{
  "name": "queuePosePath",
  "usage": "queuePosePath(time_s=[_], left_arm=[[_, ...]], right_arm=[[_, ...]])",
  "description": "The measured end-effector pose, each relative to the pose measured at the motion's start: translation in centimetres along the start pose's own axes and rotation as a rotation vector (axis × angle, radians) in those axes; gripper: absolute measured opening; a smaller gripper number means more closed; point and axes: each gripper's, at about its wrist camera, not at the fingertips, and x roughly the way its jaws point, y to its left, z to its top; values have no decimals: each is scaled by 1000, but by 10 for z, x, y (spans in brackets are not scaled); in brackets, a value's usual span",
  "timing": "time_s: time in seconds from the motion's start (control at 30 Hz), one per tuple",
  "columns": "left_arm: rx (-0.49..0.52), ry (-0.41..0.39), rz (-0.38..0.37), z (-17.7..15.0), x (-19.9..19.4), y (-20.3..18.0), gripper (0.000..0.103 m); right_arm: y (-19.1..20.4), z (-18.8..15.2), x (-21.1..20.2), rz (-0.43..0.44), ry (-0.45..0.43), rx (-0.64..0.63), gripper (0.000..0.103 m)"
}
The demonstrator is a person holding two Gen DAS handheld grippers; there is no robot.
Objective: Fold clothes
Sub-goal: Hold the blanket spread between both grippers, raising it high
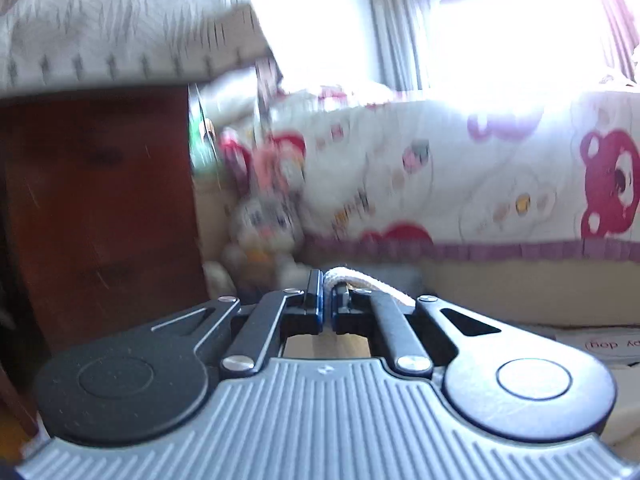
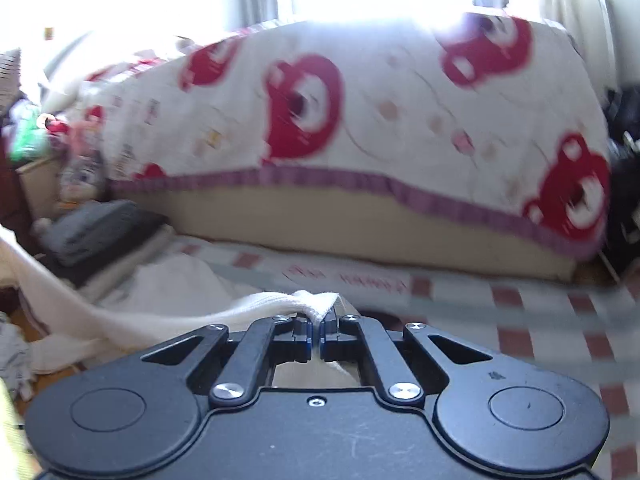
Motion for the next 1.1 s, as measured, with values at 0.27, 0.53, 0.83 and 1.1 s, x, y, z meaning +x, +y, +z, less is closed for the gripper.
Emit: queuePosePath(time_s=[0.27,0.53,0.83,1.1], left_arm=[[46,-352,174,144,-139,69,4],[140,-469,187,254,-178,70,4],[371,-182,150,191,30,-41,4],[498,-82,163,122,231,-170,4]], right_arm=[[20,54,-88,205,-154,-41,3],[14,94,-142,313,-250,-20,3],[-22,73,-20,195,-29,51,3],[-64,111,152,37,97,4,3]])
